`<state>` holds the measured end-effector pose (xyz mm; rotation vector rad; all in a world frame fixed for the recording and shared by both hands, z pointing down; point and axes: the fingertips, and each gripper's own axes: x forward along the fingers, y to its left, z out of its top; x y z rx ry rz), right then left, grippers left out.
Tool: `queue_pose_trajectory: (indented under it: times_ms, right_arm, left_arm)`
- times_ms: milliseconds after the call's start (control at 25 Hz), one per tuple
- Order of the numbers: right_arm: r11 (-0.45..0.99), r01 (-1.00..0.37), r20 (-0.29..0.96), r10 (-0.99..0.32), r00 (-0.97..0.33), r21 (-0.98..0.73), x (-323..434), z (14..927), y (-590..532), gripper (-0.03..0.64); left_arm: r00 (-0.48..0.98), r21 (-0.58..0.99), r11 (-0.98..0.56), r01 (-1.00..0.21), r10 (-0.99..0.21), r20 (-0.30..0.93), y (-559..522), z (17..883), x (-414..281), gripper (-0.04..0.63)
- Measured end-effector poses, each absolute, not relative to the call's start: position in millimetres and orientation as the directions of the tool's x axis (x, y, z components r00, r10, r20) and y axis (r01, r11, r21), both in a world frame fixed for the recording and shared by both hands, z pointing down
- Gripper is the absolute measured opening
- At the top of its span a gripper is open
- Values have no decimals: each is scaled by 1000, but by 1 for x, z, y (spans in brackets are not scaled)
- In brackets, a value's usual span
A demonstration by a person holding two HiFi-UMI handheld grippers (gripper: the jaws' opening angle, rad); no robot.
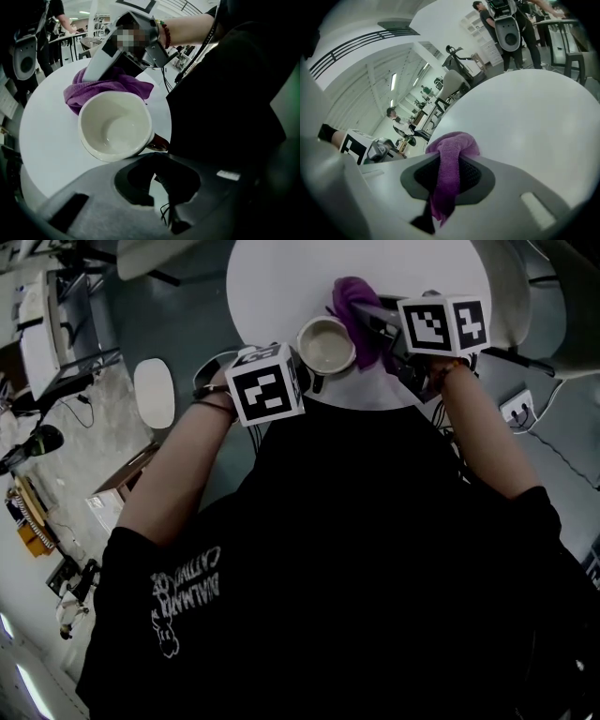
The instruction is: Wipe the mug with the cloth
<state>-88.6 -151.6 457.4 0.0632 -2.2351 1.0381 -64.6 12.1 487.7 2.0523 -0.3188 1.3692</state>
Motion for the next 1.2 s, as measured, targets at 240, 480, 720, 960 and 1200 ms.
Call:
queue_pose_trajectory:
  times_ms: [240, 480, 720, 960, 1200]
  right_arm:
    - [785, -165, 631, 333, -700, -597, -104, 455, -148, 69]
    - [810, -149, 646, 326, -690, -567, -126, 445, -155, 71]
    - [763, -148, 524, 275, -806, -629, -141, 403, -155, 70]
    - [782, -121, 379, 155, -912, -611, -170, 327, -153, 70]
    - [749, -155, 283, 45, -958, -644, -134, 244, -95, 69]
  left_arm:
    - [462, 379, -754, -537, 114, 880, 9, 487, -63, 5]
    - [502, 385, -721, -576, 60, 863, 7, 481, -74, 5]
    - [509, 348, -615, -708, -103, 855, 16, 478, -96, 5]
    - [383, 136, -568, -812, -342, 858, 8, 452, -155, 5]
    - [403, 450, -82, -889, -608, 684, 83, 399, -198, 5]
